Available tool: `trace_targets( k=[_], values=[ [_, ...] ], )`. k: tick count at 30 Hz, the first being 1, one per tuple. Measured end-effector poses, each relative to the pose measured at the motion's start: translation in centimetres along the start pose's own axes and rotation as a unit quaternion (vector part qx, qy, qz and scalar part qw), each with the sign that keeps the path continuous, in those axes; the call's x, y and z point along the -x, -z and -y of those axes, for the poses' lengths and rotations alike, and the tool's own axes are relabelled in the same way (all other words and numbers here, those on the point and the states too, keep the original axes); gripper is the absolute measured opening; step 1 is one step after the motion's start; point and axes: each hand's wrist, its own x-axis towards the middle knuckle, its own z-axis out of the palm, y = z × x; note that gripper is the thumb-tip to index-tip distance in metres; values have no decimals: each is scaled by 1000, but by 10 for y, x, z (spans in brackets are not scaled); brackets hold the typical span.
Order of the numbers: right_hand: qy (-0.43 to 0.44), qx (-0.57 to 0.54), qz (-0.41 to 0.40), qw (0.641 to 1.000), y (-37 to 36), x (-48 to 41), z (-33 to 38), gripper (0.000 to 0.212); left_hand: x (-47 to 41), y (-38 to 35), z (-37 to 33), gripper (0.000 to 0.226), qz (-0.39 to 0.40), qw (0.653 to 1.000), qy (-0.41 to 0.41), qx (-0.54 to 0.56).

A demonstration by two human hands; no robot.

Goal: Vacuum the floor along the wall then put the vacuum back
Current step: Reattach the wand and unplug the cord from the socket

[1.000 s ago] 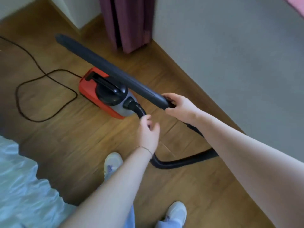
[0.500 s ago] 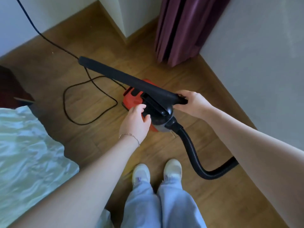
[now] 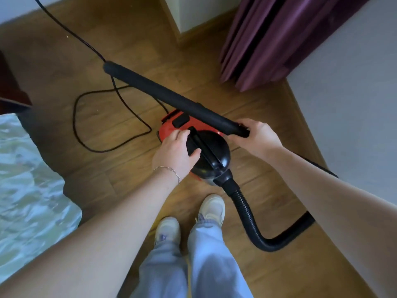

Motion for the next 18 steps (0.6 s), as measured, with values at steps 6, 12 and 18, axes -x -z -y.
trace_targets(
  k=[6,12,18],
  values=[
    [-9,-47,2,999,-16,-27,-5,38,-34,-16,18,104,111,990,-15,-83],
    [5,-10,28,1000,-40,-43,-15,33,-68,-30,32,124,164,982,-6,-92],
    [-16,-45,41,998,-57,-57,-24,34,-82,-39,44,128,199,977,-8,-80]
  ],
)
